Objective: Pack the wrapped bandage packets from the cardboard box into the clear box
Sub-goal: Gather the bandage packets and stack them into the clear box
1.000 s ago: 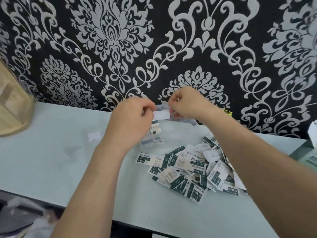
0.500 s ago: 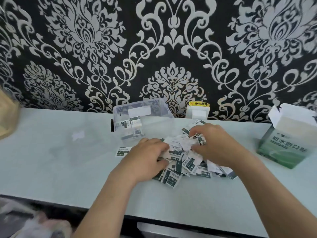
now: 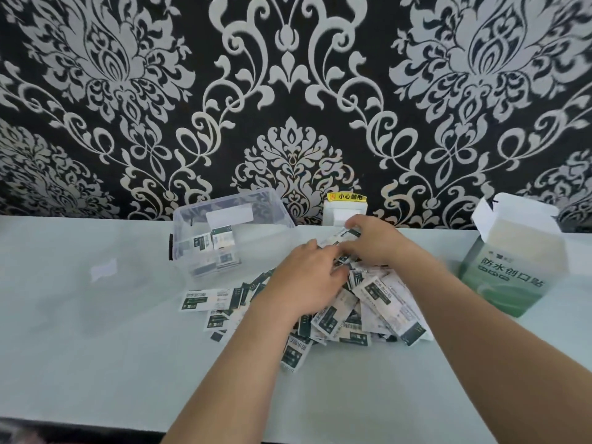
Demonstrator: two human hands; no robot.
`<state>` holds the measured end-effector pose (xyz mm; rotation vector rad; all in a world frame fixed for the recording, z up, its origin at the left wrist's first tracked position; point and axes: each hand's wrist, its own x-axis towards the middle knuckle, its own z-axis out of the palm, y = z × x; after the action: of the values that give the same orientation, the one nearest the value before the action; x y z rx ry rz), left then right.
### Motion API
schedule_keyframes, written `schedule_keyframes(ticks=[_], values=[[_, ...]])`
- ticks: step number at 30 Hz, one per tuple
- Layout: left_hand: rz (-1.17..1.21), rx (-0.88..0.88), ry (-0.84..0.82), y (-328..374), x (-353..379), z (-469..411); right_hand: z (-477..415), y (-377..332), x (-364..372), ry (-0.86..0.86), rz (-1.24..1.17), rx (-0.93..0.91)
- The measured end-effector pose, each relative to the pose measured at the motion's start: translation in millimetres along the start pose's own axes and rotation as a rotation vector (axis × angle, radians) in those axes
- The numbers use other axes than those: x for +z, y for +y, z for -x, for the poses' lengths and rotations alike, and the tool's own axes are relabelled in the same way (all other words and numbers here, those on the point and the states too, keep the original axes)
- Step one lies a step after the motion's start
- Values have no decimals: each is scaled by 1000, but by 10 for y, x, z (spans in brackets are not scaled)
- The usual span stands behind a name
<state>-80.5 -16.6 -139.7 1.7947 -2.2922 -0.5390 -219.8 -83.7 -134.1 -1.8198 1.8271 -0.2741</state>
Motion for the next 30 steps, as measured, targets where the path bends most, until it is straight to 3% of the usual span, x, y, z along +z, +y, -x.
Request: schedule_keyframes(ticks=[8, 12, 15, 24, 30], values=[[-128, -68, 59, 143, -1, -303, 203, 143, -2, 72, -92, -115], [-156, -62, 91, 235, 4, -345, 396, 330, -114, 142, -43, -34], [-92, -85, 103, 316, -1, -354, 427, 399, -68, 72, -40, -14], [38, -136, 148, 316, 1, -343, 314, 467, 18, 74, -103, 21], [377, -37, 315, 254, -149, -243, 338, 474, -70, 65, -123, -27]])
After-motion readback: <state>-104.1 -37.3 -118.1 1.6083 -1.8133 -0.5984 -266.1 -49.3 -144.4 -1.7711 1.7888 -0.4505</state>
